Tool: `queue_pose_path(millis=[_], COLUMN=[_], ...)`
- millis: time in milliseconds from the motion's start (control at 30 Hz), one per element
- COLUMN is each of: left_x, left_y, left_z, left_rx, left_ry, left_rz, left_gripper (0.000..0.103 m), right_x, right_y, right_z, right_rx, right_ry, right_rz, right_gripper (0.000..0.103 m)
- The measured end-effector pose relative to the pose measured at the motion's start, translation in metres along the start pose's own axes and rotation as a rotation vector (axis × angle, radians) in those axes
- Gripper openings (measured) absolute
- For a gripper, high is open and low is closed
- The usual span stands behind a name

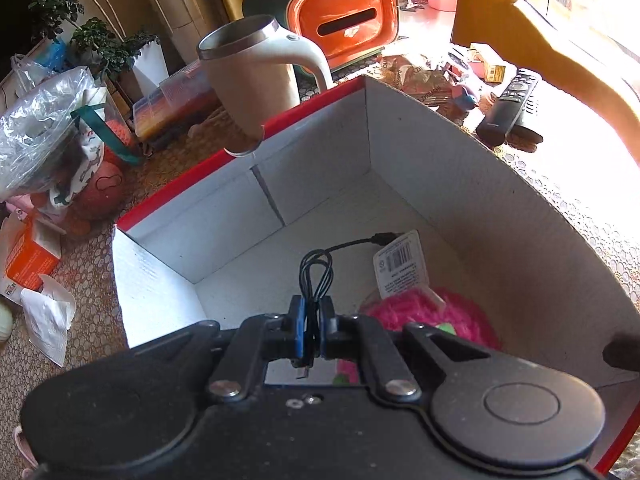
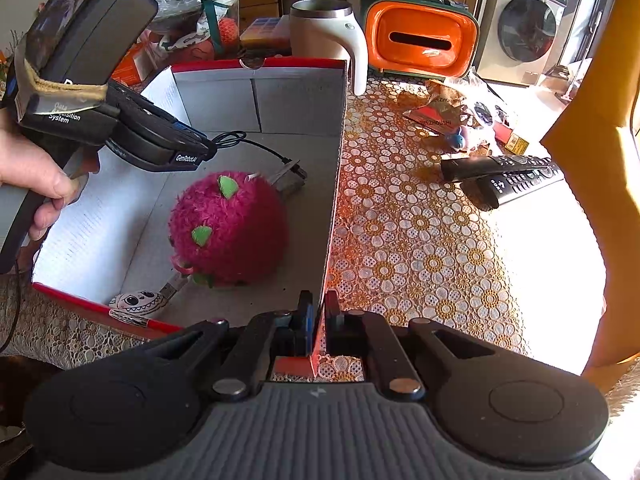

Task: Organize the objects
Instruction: 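Carry the black cable over the shoebox and lower it inside, then open the left tool and withdraw it toward the pink cloth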

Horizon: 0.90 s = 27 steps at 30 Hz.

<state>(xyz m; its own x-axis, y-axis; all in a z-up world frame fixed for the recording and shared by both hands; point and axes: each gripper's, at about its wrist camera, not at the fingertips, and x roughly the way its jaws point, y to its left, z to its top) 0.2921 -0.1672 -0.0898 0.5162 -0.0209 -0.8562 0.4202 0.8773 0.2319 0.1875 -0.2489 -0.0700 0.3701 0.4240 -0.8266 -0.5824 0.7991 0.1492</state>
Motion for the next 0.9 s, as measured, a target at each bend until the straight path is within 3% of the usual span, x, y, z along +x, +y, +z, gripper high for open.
queue_pose_path(millis=[300, 433, 567, 900], left_x=[0.015, 0.015, 0.009, -0.038], left_y=[-0.002, 0.003, 0.009, 0.022], left_z=[-0.004, -0.006, -0.009, -0.025], left_rx=[-0.027, -0.068, -0.092, -0.162], left_ry=[0.078, 0.089, 0.073, -0.047], left_rz=[-0.058, -0.082, -0.091, -0.151], left_gripper=[0.007, 0.013, 0.018, 0.018], right_x=[0.000, 0.001, 0.000, 0.000], right_y=[-0.005, -0.005, -0.005, 0.000], right_z=[0.001, 0.002, 0.000, -0.001], right_rx=[0.000, 0.003, 0.005, -0.001], right_ry=[0.003, 0.004, 0.004, 0.006], right_rz=[0.009, 0.009, 0.007, -0.013], right_gripper=[0.005, 0.005, 0.005, 0.005])
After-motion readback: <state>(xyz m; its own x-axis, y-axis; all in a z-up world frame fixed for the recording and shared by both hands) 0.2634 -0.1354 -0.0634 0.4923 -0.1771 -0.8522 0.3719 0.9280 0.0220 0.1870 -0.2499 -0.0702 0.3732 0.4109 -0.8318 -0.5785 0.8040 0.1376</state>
